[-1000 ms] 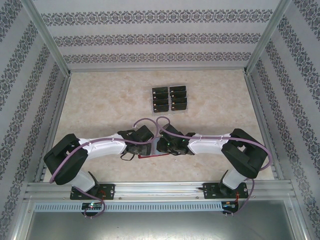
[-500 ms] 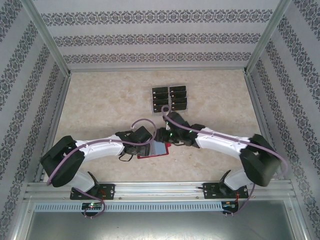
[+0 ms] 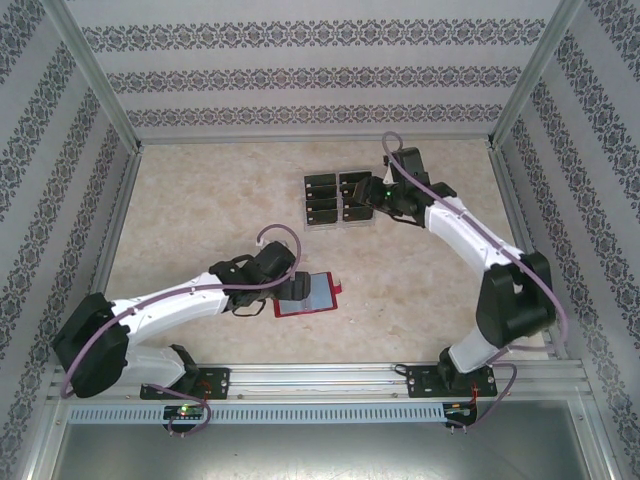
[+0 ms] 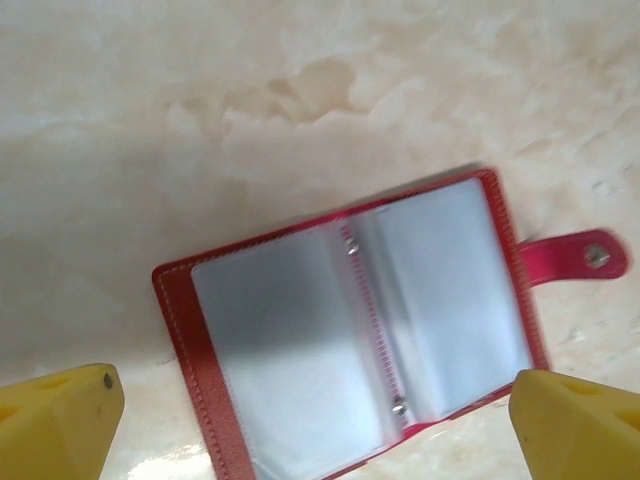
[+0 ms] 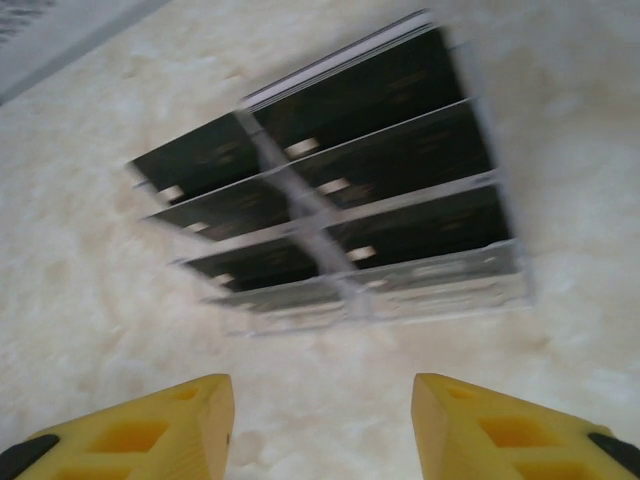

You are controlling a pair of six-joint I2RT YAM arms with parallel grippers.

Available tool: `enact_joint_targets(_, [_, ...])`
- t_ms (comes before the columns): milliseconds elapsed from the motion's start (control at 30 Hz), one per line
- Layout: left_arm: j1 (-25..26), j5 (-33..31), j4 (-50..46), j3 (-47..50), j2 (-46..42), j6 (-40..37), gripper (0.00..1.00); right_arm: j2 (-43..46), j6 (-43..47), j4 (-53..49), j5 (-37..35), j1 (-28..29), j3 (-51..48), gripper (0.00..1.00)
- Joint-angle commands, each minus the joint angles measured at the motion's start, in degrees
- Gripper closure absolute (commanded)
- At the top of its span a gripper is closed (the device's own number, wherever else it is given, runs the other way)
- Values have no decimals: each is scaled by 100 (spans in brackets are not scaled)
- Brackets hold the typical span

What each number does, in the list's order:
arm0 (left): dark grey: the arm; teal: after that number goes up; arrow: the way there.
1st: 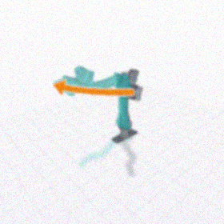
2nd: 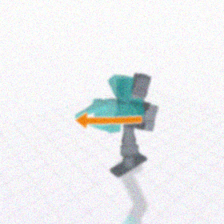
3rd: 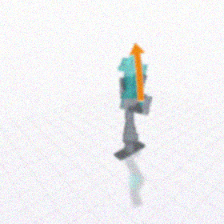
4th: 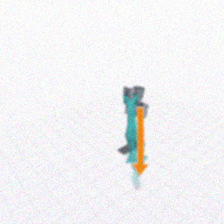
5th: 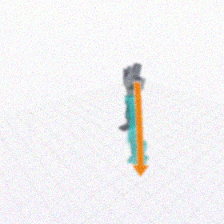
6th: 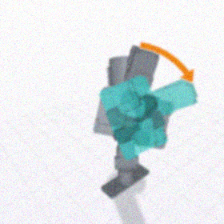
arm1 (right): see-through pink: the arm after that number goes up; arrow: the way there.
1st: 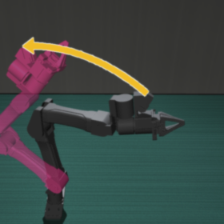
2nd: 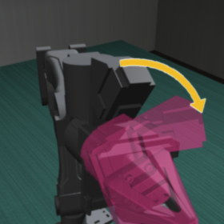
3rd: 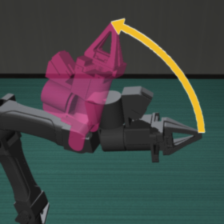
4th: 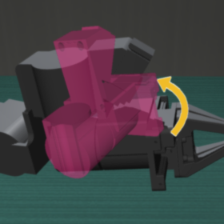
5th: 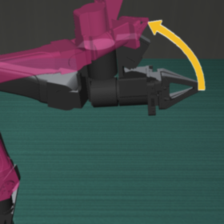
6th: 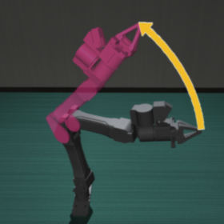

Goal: Put the credit cards into the card holder
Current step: Flip over the card slot in the card holder, then move the storage box to the top-right of the table.

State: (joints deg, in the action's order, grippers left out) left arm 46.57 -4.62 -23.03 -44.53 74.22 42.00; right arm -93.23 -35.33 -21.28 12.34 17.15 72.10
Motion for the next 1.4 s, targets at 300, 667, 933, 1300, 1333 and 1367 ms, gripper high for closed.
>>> enact_joint_targets(300, [-2256, 1170, 1061, -776, 444, 32, 0, -822, -288, 421, 738, -846, 633, 36])
enact_joint_targets(667, [-3025, 2779, 3093, -3110, 3399, 1139, 0, -1550, -1639, 1536, 1290, -1481, 683, 31])
enact_joint_targets(933, [-3028, 2645, 4665, -4036, 4755, 2507, 0, -1681, -2213, 1974, 1218, -1713, 391, 32])
enact_joint_targets(1300, [-2588, 2667, 4992, -4900, 5545, 2946, 0, -886, -2264, 2270, 1145, -2026, -592, 32])
enact_joint_targets(1333, [-2535, 2662, 4961, -4984, 5587, 2941, 0, -761, -2243, 2246, 1118, -2052, -674, 32])
enact_joint_targets(1367, [-2479, 2685, 4921, -5097, 5664, 2943, 0, -608, -2209, 2226, 1087, -2073, -785, 32])
